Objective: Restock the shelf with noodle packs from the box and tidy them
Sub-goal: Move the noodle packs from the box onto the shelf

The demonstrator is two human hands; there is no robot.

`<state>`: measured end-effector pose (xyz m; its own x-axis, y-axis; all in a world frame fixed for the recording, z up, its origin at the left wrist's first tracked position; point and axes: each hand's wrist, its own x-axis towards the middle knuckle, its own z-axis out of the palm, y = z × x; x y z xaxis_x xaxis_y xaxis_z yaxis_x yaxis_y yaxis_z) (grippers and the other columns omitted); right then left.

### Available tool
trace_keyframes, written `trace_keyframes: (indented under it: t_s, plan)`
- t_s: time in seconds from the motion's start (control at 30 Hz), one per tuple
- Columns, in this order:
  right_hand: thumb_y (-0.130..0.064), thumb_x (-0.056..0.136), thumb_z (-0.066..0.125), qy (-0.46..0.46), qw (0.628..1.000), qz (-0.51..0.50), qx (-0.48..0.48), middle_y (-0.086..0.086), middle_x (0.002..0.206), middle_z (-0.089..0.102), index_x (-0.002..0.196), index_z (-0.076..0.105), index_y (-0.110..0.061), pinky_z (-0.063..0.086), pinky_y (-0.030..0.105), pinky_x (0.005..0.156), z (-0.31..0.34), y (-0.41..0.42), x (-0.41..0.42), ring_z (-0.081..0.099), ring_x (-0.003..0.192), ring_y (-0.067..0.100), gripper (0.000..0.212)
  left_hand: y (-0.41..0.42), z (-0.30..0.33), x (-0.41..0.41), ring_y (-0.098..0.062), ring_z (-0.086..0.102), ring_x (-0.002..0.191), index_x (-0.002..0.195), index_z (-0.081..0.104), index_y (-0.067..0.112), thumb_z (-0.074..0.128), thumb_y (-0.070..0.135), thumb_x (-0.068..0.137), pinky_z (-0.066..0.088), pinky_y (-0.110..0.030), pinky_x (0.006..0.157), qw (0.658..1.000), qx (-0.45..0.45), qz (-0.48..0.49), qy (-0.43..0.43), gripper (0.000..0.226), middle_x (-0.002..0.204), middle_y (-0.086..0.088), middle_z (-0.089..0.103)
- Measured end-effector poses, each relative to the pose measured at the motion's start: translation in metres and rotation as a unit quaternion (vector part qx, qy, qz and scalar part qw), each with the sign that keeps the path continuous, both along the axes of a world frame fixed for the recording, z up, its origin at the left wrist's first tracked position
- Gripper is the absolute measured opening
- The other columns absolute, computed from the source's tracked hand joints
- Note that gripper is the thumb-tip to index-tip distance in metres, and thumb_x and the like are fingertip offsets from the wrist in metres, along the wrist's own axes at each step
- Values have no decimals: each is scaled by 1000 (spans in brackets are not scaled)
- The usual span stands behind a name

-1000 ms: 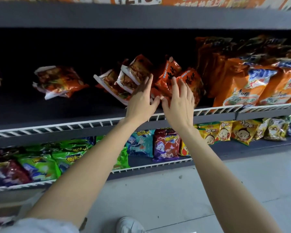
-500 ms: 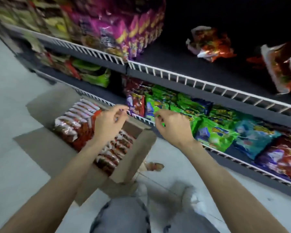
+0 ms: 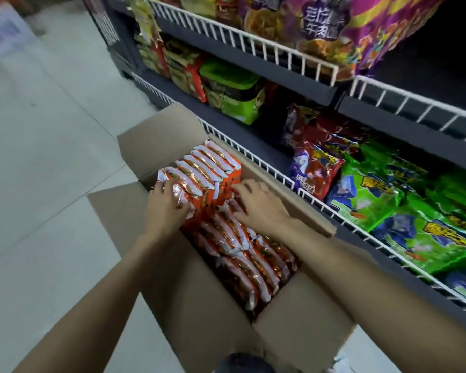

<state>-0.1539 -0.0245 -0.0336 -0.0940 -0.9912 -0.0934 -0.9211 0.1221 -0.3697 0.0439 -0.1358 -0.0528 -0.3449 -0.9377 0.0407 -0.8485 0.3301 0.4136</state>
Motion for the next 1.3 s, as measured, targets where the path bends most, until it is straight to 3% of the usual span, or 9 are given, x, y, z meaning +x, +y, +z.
trace_keyframes:
  t_s: [0.2,0.3,0.47,0.57,0.73,0.87,1.03,1.23,1.3]
  plan:
    - [-25,92,51,23,999,-21,-34,14,155,15,148,26,-16,17,46,114,-26,-75,13,11,142,35,62,-46,-17,6,-32,12,143,149,22,19,71,19,72,19,-49,115,979,23,-164,-116,91,157,-8,14]
    - [-22,91,52,57,996,-7,-68,14,154,20,143,38,-16,13,43,115,-35,-90,19,12,143,34,54,-56,-23,8,-26,0,145,150,9,32,67,15,75,9,-52,117,947,18,-238,-216,97,159,4,1]
    - [-24,87,53,76,993,50,-77,11,153,25,139,45,-17,9,42,114,-42,-88,41,13,143,29,53,-68,-19,7,-26,16,142,150,4,33,71,24,75,20,-45,113,930,-31,-256,-263,101,156,0,16]
    - [-33,89,52,58,995,34,-79,11,143,38,132,50,-11,20,37,109,-41,-86,56,25,135,28,49,-79,-13,7,-30,14,141,150,8,33,70,41,75,18,-50,113,908,-43,-292,-296,98,153,-6,18]
    - [-41,85,61,-62,997,-14,-41,13,144,30,135,39,-7,28,33,108,-41,-88,80,26,130,27,64,-89,-10,8,-31,-5,145,149,15,28,70,42,74,17,-59,112,907,-32,-295,-298,94,159,-1,-3]
    - [-36,77,71,-261,959,-98,45,10,151,14,147,16,-14,20,37,111,-34,-94,78,11,138,29,92,-91,-20,17,-34,17,142,147,22,26,71,49,67,31,-52,108,921,-33,-304,-243,97,157,0,19]
    - [-55,68,76,-12,996,-82,40,12,146,23,147,13,-9,30,41,106,-38,-97,95,26,130,34,110,-91,-20,22,-30,26,139,147,29,25,81,45,59,34,-47,106,940,-42,-288,-179,104,152,2,31]
    - [-42,71,79,-11,995,-97,22,15,138,35,141,21,-5,43,35,93,-39,-109,110,45,121,32,98,-96,-19,32,-24,19,141,143,34,11,54,47,53,4,-26,116,944,42,-317,-77,99,149,-13,32]
    - [-38,73,77,-34,995,-90,4,14,136,41,137,26,-8,44,34,89,-37,-103,104,48,120,30,87,-92,-14,29,-26,15,142,143,28,17,57,43,52,3,-27,116,951,41,-302,-51,99,151,-15,27]
